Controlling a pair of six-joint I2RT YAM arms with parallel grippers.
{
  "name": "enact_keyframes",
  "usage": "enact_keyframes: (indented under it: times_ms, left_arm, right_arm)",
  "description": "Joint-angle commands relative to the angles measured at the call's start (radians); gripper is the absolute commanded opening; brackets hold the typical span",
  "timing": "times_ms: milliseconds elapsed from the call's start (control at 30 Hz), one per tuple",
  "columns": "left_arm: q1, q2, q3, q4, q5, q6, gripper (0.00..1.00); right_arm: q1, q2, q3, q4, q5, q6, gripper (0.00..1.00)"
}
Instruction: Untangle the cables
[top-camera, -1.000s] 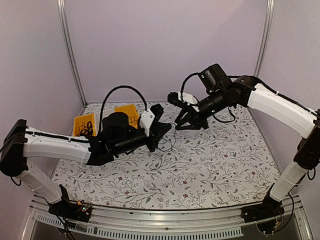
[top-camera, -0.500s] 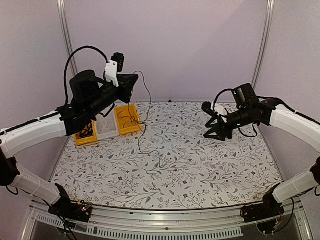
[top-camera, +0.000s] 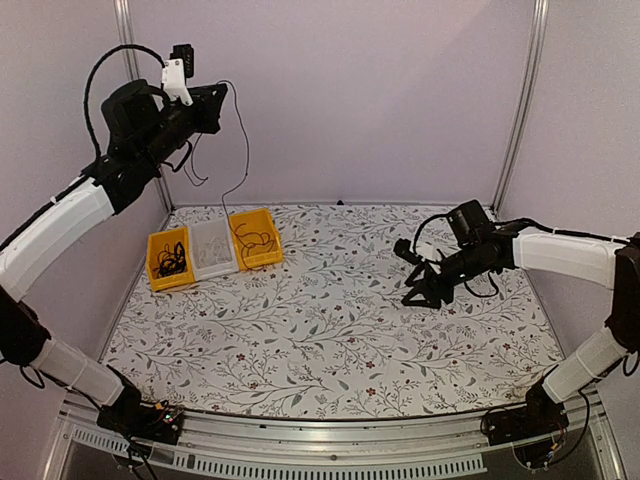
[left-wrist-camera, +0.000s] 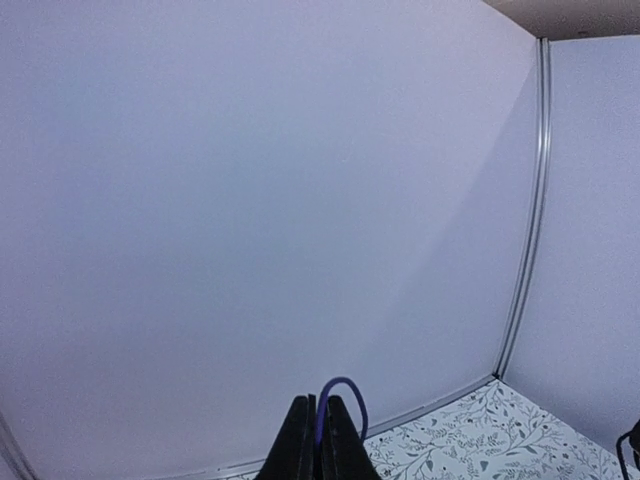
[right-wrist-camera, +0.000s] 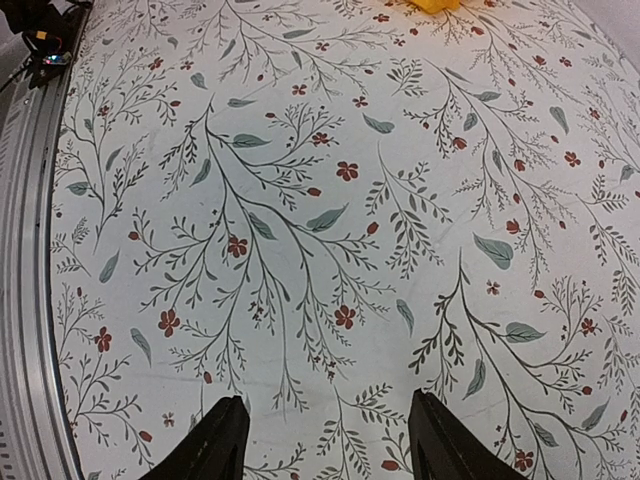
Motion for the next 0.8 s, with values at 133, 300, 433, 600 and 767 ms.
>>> enact_keyframes:
  times_ms: [133,300,433,600,767]
  left_arm:
    - [0.098,0.156,0.211,-0.032,0.118,-0.048,0.00]
    - [0.127,0.230,0.302,-0.035,0.143,-0.053,0.00]
    - [0.146,0.263,0.341,-0.028,0.186,-0.096,0.00]
    - [0.148,0.259,0.307,0.011,0.316,-0.156,0.00]
    - [0.118,0.227,0.237,0.034,0.391,-0.175,0.00]
  right_arm:
    - [-0.003,0.039,-0.008,0.029,0.010,-0.017,0.59]
    - [-0.004,0.050,-0.010,0.028,0.019,-0.021,0.59]
    - [-0.004,0.062,-0.008,0.025,0.027,-0.025,0.59]
    - [-0.004,0.071,-0.008,0.020,0.035,-0.030,0.59]
    - [-0.004,0.073,-0.008,0.017,0.041,-0.033,0.59]
